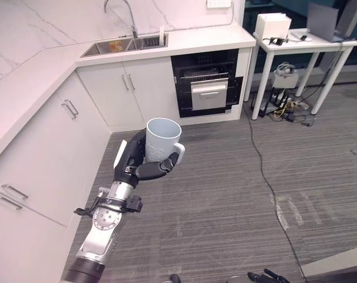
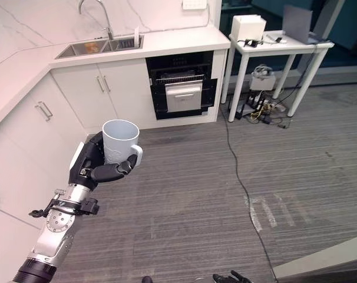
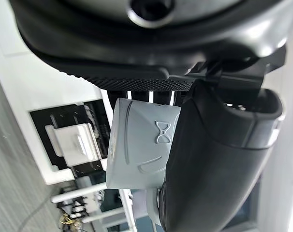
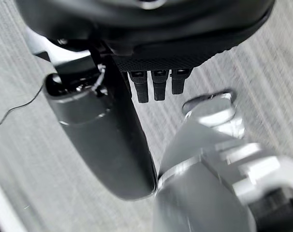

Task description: Place the dishes in the dishwasher.

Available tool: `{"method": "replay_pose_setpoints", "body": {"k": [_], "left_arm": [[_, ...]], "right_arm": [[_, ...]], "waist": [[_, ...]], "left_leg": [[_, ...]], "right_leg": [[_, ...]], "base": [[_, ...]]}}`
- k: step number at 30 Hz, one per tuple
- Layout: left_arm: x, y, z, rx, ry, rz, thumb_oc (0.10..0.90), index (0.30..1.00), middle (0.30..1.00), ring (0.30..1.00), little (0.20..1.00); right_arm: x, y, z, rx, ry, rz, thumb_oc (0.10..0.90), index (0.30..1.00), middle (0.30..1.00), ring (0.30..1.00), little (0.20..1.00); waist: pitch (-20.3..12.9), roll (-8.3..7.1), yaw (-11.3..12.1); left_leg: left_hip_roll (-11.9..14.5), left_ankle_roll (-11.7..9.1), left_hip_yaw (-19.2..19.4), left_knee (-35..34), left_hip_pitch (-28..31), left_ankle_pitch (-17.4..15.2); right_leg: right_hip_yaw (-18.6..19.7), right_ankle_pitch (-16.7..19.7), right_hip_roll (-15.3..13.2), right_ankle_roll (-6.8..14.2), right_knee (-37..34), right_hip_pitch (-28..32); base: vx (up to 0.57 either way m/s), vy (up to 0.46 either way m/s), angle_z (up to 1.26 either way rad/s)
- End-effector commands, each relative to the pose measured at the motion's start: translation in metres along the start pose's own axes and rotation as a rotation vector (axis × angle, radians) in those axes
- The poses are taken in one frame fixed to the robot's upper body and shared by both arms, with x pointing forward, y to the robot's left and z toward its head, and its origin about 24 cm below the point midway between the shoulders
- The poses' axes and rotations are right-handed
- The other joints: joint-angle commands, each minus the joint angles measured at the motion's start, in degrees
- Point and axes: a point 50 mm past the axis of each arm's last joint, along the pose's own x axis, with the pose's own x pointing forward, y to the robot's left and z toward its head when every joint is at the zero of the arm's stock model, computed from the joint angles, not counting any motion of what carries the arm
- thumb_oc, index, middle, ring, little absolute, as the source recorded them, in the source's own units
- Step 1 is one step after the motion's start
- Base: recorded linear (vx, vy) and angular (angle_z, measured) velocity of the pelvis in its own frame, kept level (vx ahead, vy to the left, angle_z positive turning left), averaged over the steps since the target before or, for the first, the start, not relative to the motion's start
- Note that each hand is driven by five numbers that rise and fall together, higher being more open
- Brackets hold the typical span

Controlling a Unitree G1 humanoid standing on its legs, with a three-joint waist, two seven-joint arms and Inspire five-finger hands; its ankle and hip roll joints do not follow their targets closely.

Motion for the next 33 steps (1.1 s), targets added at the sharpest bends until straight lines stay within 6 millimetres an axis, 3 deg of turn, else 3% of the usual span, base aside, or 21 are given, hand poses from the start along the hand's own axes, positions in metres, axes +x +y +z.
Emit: {"method": "replay_pose_setpoints", "body": {"k": [1,3,6,7,10,12,13,14,17,19,22,26,27,28,30,32,33], "left_arm": [[0.026,0.010,0.052,0.044,-0.274,0.060,0.400,0.300,0.300,0.300,0.300],[0.022,0.012,0.047,0.073,-0.261,0.073,0.400,0.300,0.300,0.300,0.300],[0.020,0.011,0.046,0.289,-0.283,0.070,0.400,0.300,0.300,0.300,0.300],[0.023,0.012,0.046,0.378,-0.276,0.059,0.400,0.300,0.300,0.300,0.300],[0.026,0.016,0.044,0.414,-0.257,0.053,0.400,0.300,0.300,0.300,0.300],[0.027,0.016,0.044,0.417,-0.258,0.050,0.400,0.300,0.300,0.300,0.300],[0.027,0.016,0.044,0.422,-0.262,0.048,0.400,0.300,0.300,0.300,0.300],[0.031,0.017,0.048,0.440,-0.269,0.037,0.400,0.300,0.300,0.300,0.300],[0.036,0.016,0.052,0.442,-0.267,0.027,0.400,0.300,0.300,0.300,0.300],[0.038,0.016,0.051,0.444,-0.263,0.025,0.400,0.300,0.300,0.300,0.300],[0.037,0.017,0.049,0.444,-0.257,0.003,0.400,0.300,0.300,0.300,0.300],[0.031,0.015,0.044,0.444,-0.252,-0.017,0.400,0.300,0.300,0.300,0.300],[0.030,0.013,0.043,0.433,-0.250,-0.014,0.400,0.300,0.300,0.300,0.300],[0.028,0.008,0.042,0.417,-0.256,-0.008,0.400,0.300,0.300,0.300,0.300],[0.027,0.007,0.043,0.411,-0.259,-0.004,0.400,0.300,0.300,0.300,0.300],[0.026,0.005,0.045,0.396,-0.269,0.011,0.400,0.300,0.300,0.300,0.300],[0.025,0.006,0.049,0.381,-0.279,0.022,0.400,0.300,0.300,0.300,0.300]], "right_arm": [[-0.002,-0.008,-0.004,-0.096,0.014,-0.060,0.800,0.900,0.900,0.900,0.900],[-0.002,-0.007,-0.003,-0.065,-0.002,-0.079,0.800,0.900,0.900,0.900,0.900],[0.000,-0.002,0.001,0.201,-0.050,-0.080,0.800,0.900,0.900,0.900,0.900],[0.001,0.005,0.004,0.210,-0.081,-0.051,0.800,0.900,0.900,0.900,0.900],[0.002,0.023,0.018,0.093,-0.167,0.010,0.800,0.900,0.900,0.900,0.900],[0.002,0.026,0.021,0.104,-0.187,0.025,0.800,0.900,0.900,0.900,0.900],[0.002,0.027,0.023,0.115,-0.198,0.030,0.800,0.900,0.900,0.900,0.900],[0.001,0.027,0.027,0.146,-0.216,0.047,0.800,0.900,0.900,0.900,0.900],[0.001,0.026,0.029,0.153,-0.220,0.059,0.800,0.900,0.900,0.900,0.900],[0.001,0.024,0.028,0.162,-0.217,0.064,0.800,0.900,0.900,0.900,0.900],[0.002,0.024,0.026,0.177,-0.211,0.061,0.800,0.900,0.900,0.900,0.900],[0.002,0.025,0.024,0.179,-0.188,0.049,0.800,0.900,0.900,0.900,0.900],[0.002,0.024,0.023,0.182,-0.186,0.042,0.800,0.900,0.900,0.900,0.900],[0.002,0.022,0.025,0.175,-0.192,0.039,0.800,0.900,0.900,0.900,0.900],[0.002,0.022,0.026,0.158,-0.196,0.037,0.800,0.900,0.900,0.900,0.900],[0.002,0.017,0.033,0.130,-0.207,0.028,0.800,0.900,0.900,0.900,0.900],[0.001,0.013,0.037,0.110,-0.218,0.028,0.800,0.900,0.900,0.900,0.900]], "waist": [[1.9,1.17,1.8],[1.5,1.19,2.6],[1.4,1.06,2.4],[1.5,1.46,1.6],[2.3,2.46,0.3],[2.6,2.13,-0.1],[2.6,2.35,-0.4],[2.9,2.15,-1.9],[3.2,1.29,-3.0],[3.3,0.11,-3.5],[3.1,-1.35,-4.4],[2.4,-1.59,-4.2],[2.2,-1.51,-4.3],[1.5,-1.22,-4.0],[1.4,-1.09,-3.7],[1.3,-1.50,-2.6],[1.7,-1.74,-2.0]], "left_leg": [[-0.7,0.9,-0.4,-2.9,-2.6,-1.1],[-1.9,1.4,-1.2,-2.9,-3.0,-1.4],[-4.6,4.2,-2.6,-2.9,-0.2,-3.8],[-5.8,5.9,-3.1,-2.9,1.6,-5.0],[-6.9,8.3,-2.8,-2.9,4.3,-6.9],[-7.4,8.5,-2.5,-2.9,5.3,-7.5],[-7.3,8.5,-2.6,-2.9,5.3,-7.5],[-7.9,8.6,-2.9,-2.9,7.1,-8.5],[-8.2,8.4,-3.1,-2.9,9.3,-10.3],[-9.4,8.6,-3.3,-2.9,10.3,-11.6],[-10.8,9.0,-3.7,-2.9,12.7,-14.8],[-9.9,8.4,-4.0,-2.9,15.6,-15.8],[-9.6,8.1,-4.4,-2.9,16.3,-15.7],[-8.3,6.7,-4.4,-2.9,19.3,-14.1],[-7.8,5.8,-4.3,-2.9,20.3,-11.3],[-6.9,3.3,-4.2,-1.6,21.8,-2.1],[-6.6,1.9,-4.9,6.4,19.0,1.4]], "right_leg": [[-3.1,-3.2,3.1,2.0,-2.8,6.6],[-2.4,-3.5,2.8,2.2,-2.8,7.8],[-1.6,-3.4,3.6,1.9,-2.8,11.0],[-2.5,1.9,4.3,2.9,-1.0,11.8],[-3.6,7.5,3.9,4.7,14.7,2.5],[-2.9,6.8,4.7,4.6,15.4,0.8],[-2.8,6.9,5.4,4.4,15.0,0.2],[-1.9,7.4,7.5,3.8,10.3,-2.1],[-3.8,7.9,4.8,3.5,-2.8,-3.5],[-2.0,9.1,2.2,5.0,-2.8,-7.0],[2.8,14.1,-1.3,8.4,-2.8,-13.0],[3.3,13.3,-0.7,7.8,-2.8,-12.2],[3.9,12.8,0.0,7.4,-2.8,-11.6],[3.1,10.6,1.3,5.3,-2.8,-9.3],[2.9,9.5,1.8,4.4,-2.8,-8.2],[2.6,6.9,2.4,2.3,-2.8,-5.4],[2.6,5.8,2.8,1.0,-2.8,-3.9]], "base": [[0.27,0.272,0.00],[0.27,0.288,-0.25],[0.35,0.313,-0.59],[0.32,0.322,-0.17],[0.17,0.251,-0.02],[0.13,0.092,-0.23],[0.26,0.014,-0.21],[0.29,-0.028,-0.18],[0.27,-0.092,0.09],[0.23,-0.122,0.13],[0.35,-0.191,0.14],[0.32,-0.205,0.20],[0.48,-0.275,0.40],[0.41,-0.230,0.41],[0.31,-0.178,0.24],[0.36,-0.255,-0.14],[0.32,-0.259,-0.30]]}}
